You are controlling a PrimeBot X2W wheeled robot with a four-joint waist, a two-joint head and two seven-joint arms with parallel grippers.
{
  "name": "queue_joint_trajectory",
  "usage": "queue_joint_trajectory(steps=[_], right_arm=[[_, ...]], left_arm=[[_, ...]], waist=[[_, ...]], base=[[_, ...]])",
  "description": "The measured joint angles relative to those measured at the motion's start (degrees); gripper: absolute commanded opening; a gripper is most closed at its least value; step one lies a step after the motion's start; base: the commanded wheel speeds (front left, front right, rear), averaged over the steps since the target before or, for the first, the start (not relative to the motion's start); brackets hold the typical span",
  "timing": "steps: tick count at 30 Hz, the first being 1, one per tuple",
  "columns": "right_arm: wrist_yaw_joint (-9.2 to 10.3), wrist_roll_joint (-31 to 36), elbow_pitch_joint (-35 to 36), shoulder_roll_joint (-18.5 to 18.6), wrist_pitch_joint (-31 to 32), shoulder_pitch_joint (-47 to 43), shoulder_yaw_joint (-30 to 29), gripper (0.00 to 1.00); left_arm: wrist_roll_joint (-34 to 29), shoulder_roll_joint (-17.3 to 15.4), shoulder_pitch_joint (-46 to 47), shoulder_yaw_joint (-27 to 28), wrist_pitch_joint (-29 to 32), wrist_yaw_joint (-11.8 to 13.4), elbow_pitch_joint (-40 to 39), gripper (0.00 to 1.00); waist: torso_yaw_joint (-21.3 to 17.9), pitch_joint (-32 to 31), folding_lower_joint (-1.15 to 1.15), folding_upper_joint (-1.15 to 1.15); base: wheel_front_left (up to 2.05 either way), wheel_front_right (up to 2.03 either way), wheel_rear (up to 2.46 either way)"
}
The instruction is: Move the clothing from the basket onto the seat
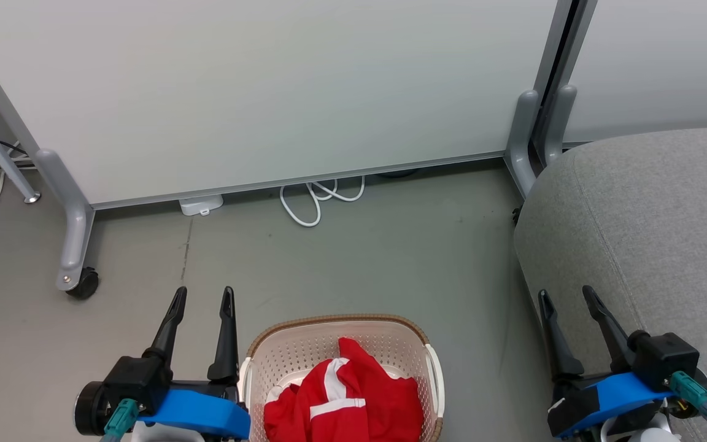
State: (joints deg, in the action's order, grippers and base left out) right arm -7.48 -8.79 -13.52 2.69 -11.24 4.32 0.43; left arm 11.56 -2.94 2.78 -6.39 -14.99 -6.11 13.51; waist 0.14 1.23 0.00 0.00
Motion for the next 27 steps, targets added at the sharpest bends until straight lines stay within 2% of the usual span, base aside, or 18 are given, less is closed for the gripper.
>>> queue_joint_trajectory(steps=[15,27], right_arm=[[0.00,-0.13,1.27,0.03,-0.14,2.68,2.31,1.00],[-0.01,0.04,3.90,0.08,-0.26,10.35,5.60,1.00]], left_arm=[[0.14,0.02,1.03,0.09,-0.01,0.27,2.19,1.00],[0.08,0.05,9.70,-0.98,-0.08,-0.45,15.32,1.00]], waist=[[-1.82,4.08,0.00,0.00],[-6.45,15.29,0.00,0.00]], base=[[0.00,0.00,0.00],[0.00,0.00,0.00]])
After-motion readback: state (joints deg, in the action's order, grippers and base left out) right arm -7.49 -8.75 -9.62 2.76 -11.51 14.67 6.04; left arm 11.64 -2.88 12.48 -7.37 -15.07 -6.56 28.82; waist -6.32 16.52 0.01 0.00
